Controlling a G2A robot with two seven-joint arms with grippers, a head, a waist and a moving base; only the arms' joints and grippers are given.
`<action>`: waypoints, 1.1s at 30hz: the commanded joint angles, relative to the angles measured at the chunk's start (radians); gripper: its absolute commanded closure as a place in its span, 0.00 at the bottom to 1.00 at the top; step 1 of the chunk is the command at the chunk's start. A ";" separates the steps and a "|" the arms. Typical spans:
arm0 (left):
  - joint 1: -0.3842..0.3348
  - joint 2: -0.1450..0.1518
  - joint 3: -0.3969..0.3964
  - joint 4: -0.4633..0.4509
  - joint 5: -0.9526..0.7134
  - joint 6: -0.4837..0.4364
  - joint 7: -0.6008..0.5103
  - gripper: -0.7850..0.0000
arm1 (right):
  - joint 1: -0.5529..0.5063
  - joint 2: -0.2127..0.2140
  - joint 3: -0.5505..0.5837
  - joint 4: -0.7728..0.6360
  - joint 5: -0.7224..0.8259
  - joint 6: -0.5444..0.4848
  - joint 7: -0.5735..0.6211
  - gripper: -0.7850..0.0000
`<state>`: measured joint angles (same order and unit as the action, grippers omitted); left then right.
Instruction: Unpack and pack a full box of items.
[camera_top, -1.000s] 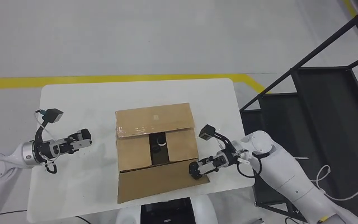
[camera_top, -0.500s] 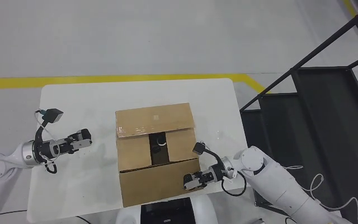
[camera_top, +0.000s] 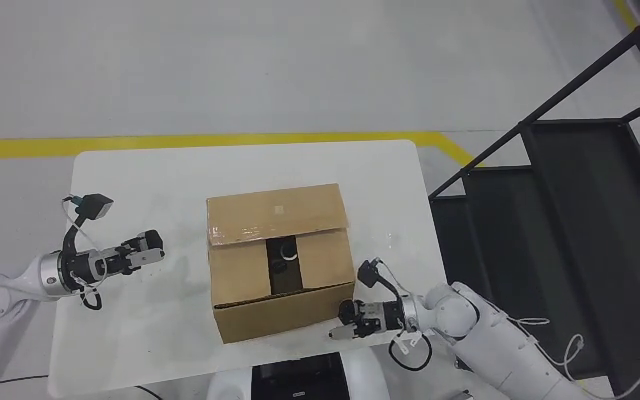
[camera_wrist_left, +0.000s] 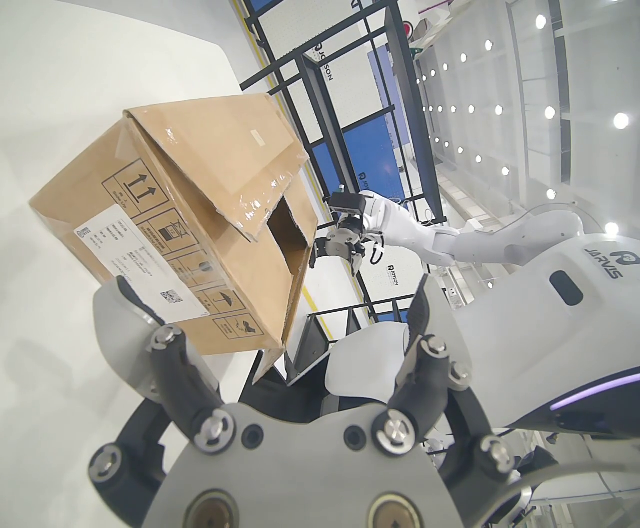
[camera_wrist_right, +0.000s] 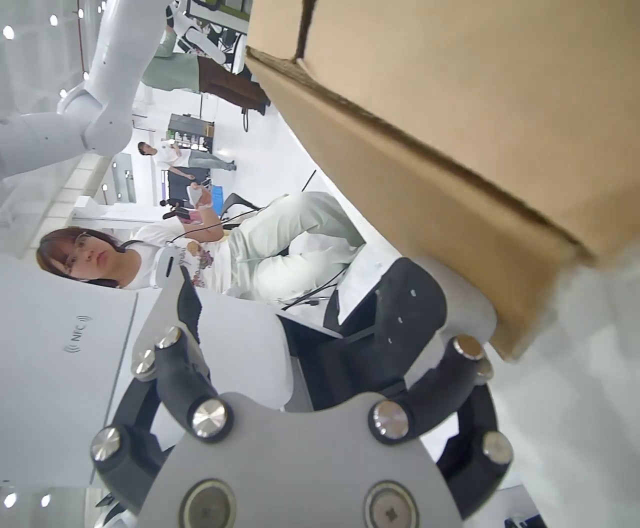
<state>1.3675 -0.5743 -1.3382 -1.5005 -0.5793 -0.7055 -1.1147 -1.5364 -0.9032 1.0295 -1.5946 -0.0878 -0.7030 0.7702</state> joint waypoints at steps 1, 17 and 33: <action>0.000 0.000 0.000 0.000 0.000 0.000 0.000 0.00 | 0.004 -0.003 -0.004 0.015 -0.037 -0.018 -0.033 0.00; 0.000 0.000 0.000 0.000 0.000 0.000 0.000 0.00 | 0.032 0.038 0.065 -0.156 0.457 -0.025 0.178 0.00; 0.007 -0.003 -0.002 -0.015 0.021 0.019 0.035 0.00 | 0.325 -0.025 -0.046 0.159 0.682 0.317 0.175 0.00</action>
<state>1.3714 -0.5762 -1.3385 -1.5087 -0.5684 -0.6941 -1.0968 -1.2177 -0.9237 0.9920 -1.4541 0.5886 -0.3854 0.9496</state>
